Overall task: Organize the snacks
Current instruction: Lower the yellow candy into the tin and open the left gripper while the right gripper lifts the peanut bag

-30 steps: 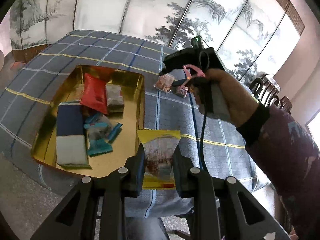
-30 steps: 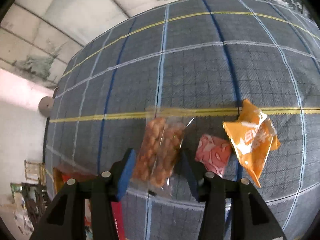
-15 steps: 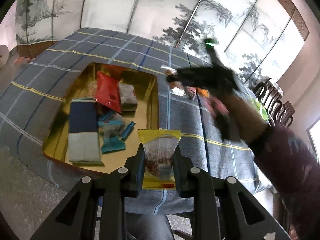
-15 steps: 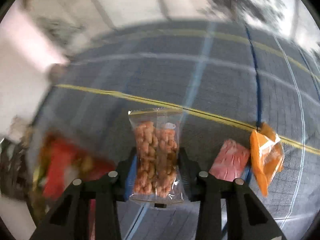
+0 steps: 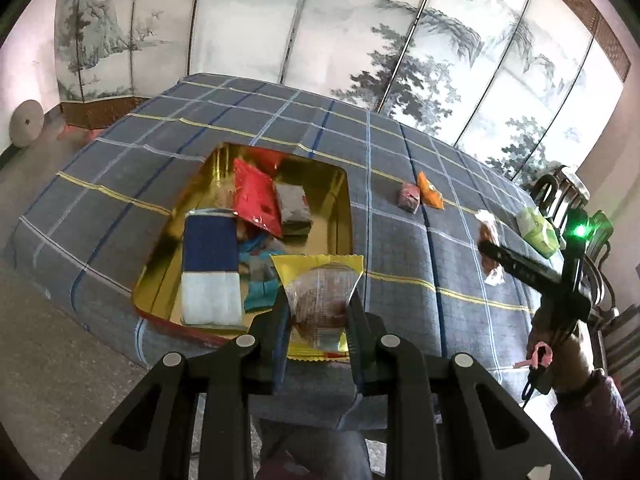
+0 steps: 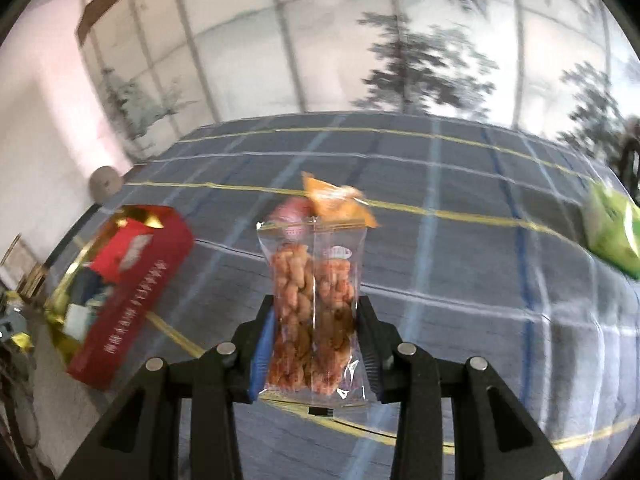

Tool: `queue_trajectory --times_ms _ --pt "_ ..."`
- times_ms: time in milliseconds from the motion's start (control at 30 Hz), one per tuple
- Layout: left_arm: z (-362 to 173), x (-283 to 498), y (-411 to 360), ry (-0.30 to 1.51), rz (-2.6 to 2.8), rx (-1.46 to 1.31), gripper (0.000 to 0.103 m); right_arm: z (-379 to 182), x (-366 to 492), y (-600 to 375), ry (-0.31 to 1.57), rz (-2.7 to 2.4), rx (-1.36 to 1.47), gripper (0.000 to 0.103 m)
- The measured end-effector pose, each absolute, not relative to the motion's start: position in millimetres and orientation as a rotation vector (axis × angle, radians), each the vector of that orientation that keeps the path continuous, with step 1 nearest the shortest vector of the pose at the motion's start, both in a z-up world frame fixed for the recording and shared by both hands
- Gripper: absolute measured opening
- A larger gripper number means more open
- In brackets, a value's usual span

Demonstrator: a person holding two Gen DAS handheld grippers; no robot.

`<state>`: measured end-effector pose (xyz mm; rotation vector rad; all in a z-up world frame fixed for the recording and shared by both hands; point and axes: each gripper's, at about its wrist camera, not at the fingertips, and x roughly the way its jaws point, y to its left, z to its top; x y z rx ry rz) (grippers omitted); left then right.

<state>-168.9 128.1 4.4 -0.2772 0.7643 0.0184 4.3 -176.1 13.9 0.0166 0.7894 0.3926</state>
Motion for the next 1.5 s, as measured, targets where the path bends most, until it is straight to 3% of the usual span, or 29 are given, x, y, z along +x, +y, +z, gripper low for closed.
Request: queue_trajectory --times_ms 733,1500 --pt "-8 -114 123 0.784 0.022 -0.178 0.022 -28 9 -222 0.776 0.272 0.078 0.039" --pt "-34 -73 124 0.821 0.029 -0.102 0.023 -29 13 -221 0.788 0.261 0.082 0.039"
